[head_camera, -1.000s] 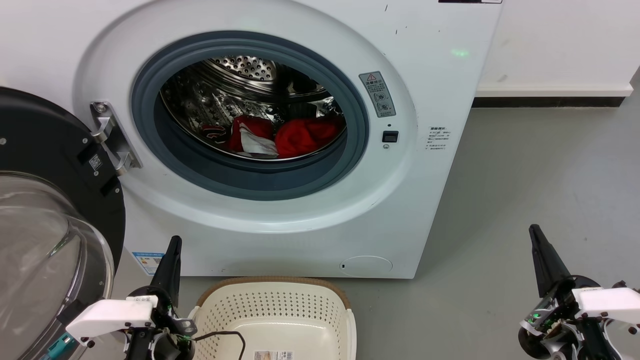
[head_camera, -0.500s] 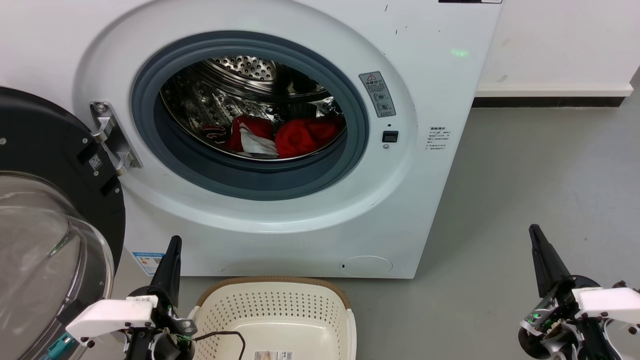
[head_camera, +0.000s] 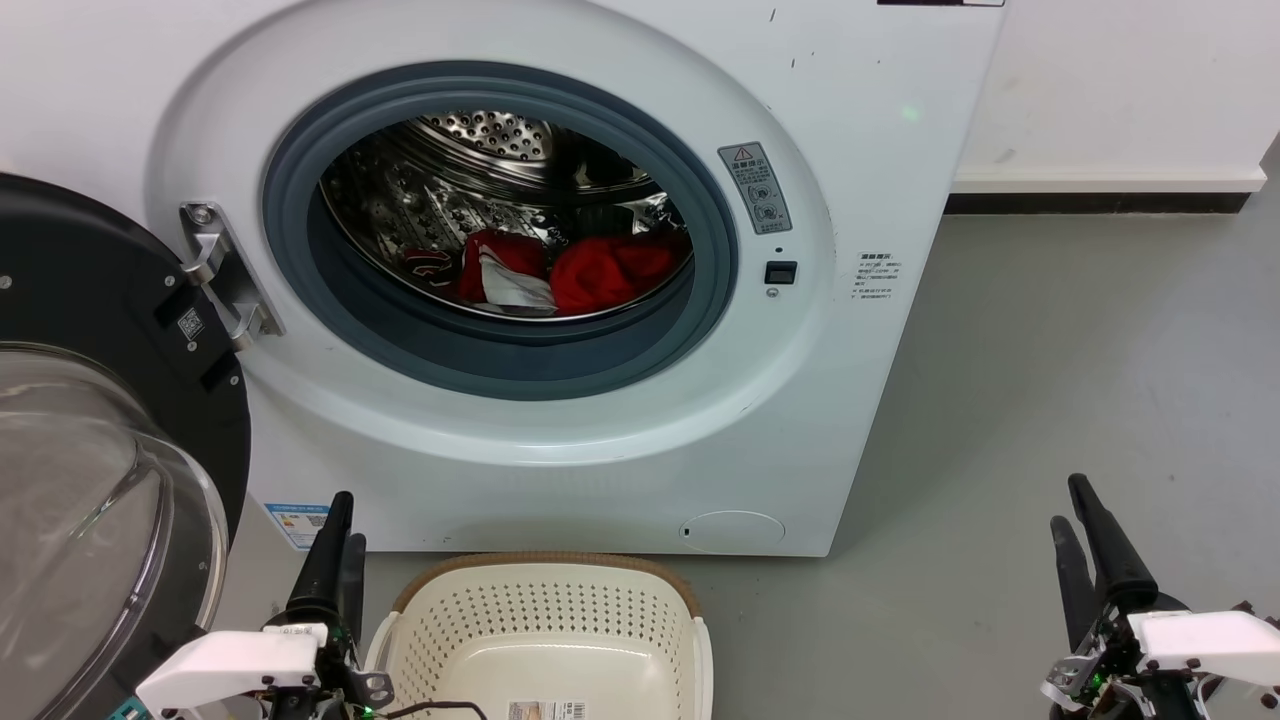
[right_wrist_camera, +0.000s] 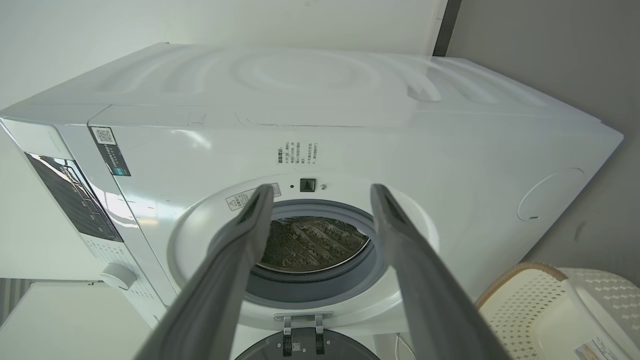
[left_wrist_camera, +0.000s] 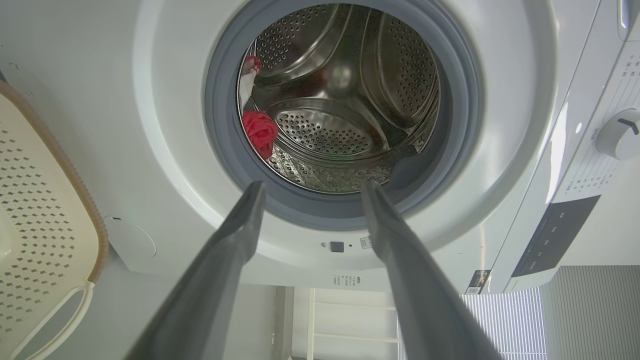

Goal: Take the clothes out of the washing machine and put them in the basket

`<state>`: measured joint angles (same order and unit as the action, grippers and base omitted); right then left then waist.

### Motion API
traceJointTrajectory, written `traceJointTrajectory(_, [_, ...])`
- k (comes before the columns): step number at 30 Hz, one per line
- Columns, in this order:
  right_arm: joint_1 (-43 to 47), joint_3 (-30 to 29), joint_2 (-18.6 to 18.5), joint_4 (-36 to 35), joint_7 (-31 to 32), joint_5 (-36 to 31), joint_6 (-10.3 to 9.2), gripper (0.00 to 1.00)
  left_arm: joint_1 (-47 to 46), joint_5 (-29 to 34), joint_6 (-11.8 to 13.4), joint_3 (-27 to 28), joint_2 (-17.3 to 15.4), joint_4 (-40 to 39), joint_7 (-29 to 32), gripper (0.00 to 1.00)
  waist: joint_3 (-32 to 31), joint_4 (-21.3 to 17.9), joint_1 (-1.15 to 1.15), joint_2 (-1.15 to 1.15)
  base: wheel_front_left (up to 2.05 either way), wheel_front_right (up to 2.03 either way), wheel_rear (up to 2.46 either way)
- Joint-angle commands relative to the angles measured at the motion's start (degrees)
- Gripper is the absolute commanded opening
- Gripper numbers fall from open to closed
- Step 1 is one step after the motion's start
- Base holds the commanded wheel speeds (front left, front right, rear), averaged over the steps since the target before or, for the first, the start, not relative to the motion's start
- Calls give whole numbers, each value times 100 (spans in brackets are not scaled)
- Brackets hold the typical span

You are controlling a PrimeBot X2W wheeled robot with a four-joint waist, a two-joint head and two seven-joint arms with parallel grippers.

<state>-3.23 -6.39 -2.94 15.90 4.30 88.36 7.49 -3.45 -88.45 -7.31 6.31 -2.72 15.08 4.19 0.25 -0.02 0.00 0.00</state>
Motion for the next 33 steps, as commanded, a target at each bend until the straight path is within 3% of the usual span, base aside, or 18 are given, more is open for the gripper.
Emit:
traceJointTrajectory(1, [-51,-4,-3,-148,-52,-169,0,100,-70,144,13,30,-9,-144,-51,100,2,-1,0,0,0,0,0])
traceJointTrajectory(33, [355,266,-1,-1111,-804,-4412,0,100,240,3737,710,-468,-14,-924,-799,100,29,-13,0,0,0,0,0])
